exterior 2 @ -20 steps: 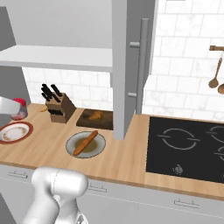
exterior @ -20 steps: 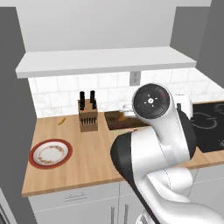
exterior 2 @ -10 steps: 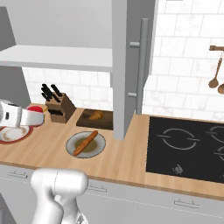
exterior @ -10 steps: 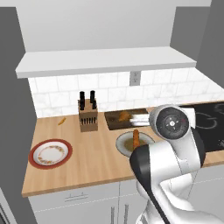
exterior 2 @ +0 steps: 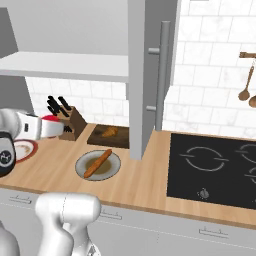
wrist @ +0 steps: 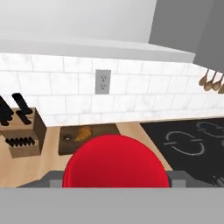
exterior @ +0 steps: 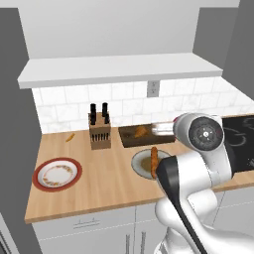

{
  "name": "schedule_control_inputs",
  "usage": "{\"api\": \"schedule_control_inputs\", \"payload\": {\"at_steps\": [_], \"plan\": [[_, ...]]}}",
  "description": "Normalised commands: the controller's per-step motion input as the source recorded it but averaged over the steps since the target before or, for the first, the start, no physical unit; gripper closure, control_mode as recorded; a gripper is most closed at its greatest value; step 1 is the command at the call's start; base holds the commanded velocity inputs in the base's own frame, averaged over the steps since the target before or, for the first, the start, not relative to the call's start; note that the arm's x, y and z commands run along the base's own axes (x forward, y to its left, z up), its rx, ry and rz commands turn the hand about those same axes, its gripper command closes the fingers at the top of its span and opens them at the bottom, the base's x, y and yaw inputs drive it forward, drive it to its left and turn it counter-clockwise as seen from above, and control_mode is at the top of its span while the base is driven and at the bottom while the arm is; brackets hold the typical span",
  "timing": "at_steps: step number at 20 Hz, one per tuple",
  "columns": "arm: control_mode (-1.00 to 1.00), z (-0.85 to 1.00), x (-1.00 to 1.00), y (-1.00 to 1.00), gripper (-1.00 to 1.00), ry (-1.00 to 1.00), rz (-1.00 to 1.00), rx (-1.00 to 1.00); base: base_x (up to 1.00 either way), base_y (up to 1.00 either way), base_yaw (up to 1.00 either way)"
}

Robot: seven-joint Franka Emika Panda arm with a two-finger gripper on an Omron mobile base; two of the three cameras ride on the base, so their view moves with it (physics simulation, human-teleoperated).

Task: From the different types of pastries on the counter, select a croissant and place it on the cutting board. Then retrieve a jar of jam from the cabinet and place it alongside the croissant on the cutting board.

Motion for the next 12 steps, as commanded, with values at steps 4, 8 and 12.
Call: {"api": "schedule_control_inputs", "payload": {"at_steps": [4, 8, 12], "plan": [[-1.00, -0.71, 0.30, -0.23, 1.00, -0.27, 0.05, 0.00, 0.00, 0.00, 0.00], [-1.00, -0.83, 0.43, -0.37, 1.00, -0.29, 0.06, 0.00, 0.00, 0.00, 0.00], [-1.00, -0.97, 0.52, -0.46, 1.00, -0.30, 0.06, 0.00, 0.00, 0.00, 0.00]]}}
